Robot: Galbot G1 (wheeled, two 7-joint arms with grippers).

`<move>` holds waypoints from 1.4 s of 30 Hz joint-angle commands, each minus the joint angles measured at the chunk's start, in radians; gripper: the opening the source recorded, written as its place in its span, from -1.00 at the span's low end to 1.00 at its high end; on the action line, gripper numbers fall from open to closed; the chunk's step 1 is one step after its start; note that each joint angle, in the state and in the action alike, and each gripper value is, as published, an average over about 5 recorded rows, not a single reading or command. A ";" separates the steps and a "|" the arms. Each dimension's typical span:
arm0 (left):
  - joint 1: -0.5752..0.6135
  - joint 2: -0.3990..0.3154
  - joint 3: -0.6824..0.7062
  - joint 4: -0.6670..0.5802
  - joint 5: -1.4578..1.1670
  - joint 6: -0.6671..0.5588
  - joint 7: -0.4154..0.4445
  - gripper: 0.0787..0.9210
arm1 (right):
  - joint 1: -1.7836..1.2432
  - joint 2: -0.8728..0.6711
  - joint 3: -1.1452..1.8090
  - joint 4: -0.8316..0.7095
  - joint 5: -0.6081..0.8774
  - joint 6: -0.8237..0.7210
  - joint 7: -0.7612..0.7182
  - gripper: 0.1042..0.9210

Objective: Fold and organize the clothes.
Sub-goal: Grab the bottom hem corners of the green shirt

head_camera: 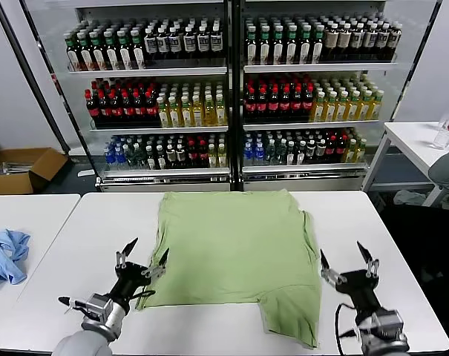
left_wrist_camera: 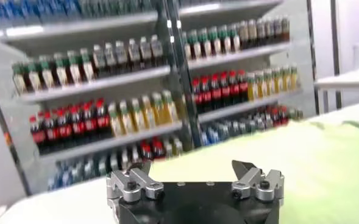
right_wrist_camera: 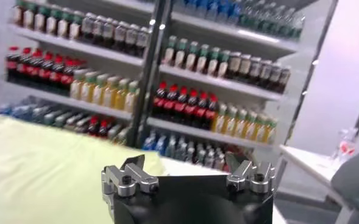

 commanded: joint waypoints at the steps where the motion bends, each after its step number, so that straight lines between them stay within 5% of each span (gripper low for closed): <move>1: 0.168 0.085 -0.025 -0.109 -0.096 0.258 -0.111 0.77 | -0.153 -0.018 -0.005 0.046 0.008 -0.003 0.012 0.76; 22: 0.107 0.056 -0.017 0.021 -0.161 0.292 -0.090 0.77 | -0.079 0.016 -0.159 -0.089 0.038 0.022 0.062 0.74; 27: 0.101 0.043 -0.010 0.046 -0.173 0.280 -0.086 0.67 | -0.062 0.011 -0.167 -0.110 0.088 0.011 0.078 0.46; 42: 0.097 0.011 0.015 0.032 -0.176 0.255 -0.077 -0.39 | -0.032 0.008 -0.160 -0.115 0.161 -0.006 0.069 -0.60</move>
